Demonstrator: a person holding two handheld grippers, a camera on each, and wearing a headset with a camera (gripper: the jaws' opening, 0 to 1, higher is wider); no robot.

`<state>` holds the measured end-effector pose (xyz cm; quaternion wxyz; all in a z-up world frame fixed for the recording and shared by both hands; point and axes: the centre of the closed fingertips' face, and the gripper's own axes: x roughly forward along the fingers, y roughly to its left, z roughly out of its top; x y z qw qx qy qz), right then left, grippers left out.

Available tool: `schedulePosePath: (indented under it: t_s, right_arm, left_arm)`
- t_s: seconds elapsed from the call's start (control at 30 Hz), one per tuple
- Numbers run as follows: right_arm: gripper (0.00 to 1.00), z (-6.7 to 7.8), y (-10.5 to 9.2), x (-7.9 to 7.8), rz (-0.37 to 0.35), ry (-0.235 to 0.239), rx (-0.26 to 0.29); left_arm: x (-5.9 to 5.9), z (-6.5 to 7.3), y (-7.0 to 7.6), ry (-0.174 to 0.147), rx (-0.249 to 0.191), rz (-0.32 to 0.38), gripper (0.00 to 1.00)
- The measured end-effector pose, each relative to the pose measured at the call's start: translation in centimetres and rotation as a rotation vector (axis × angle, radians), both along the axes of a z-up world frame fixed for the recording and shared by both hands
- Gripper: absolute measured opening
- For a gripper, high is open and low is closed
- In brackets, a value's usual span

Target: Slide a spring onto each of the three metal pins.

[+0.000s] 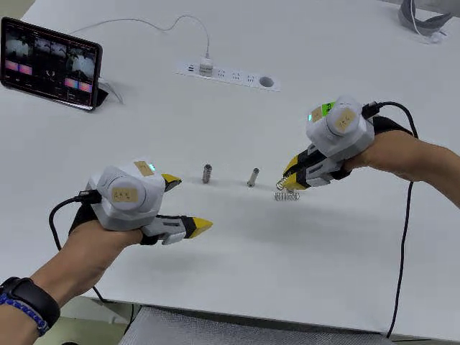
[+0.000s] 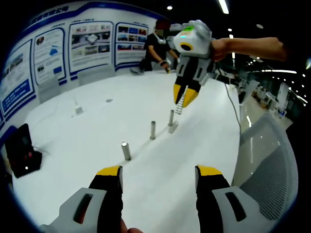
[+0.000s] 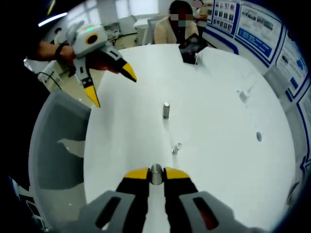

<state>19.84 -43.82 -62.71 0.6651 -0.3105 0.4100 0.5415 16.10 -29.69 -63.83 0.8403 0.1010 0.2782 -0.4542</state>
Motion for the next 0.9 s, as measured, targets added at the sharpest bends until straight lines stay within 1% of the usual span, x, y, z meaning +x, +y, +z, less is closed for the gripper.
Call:
schedulePosePath:
  t_s: [0.17, 0.33, 0.47, 0.6, 0.77, 0.9]
  right_arm:
    - [0.12, -0.1, 0.4, 1.1, 0.001, -0.011, -0.002]
    - [0.12, -0.8, 0.7, 1.8, 0.012, -0.009, -0.019]
    - [0.12, -1.4, 1.2, 2.2, 0.021, -0.006, -0.026]
    - [0.12, -1.9, 1.4, 2.6, 0.027, -0.003, -0.036]
    - [0.13, -2.2, 1.7, 3.2, 0.028, -0.006, -0.041]
    - [0.13, -2.5, 1.8, 3.7, 0.029, -0.010, -0.046]
  left_arm:
    - [0.1, 0.0, 0.3, 0.006, -0.004, 0.017, 0.63]
    - [0.1, 0.3, 0.6, 0.008, -0.017, 0.027, 0.64]
    - [0.0, 0.0, 1.0, 0.017, -0.017, 0.037, 0.64]
    - [-0.4, -0.3, 1.2, 0.029, -0.017, 0.040, 0.65]
    - [-0.6, -0.6, 1.7, 0.039, -0.019, 0.050, 0.64]
    - [-0.5, -0.8, 1.9, 0.045, -0.029, 0.058, 0.64]
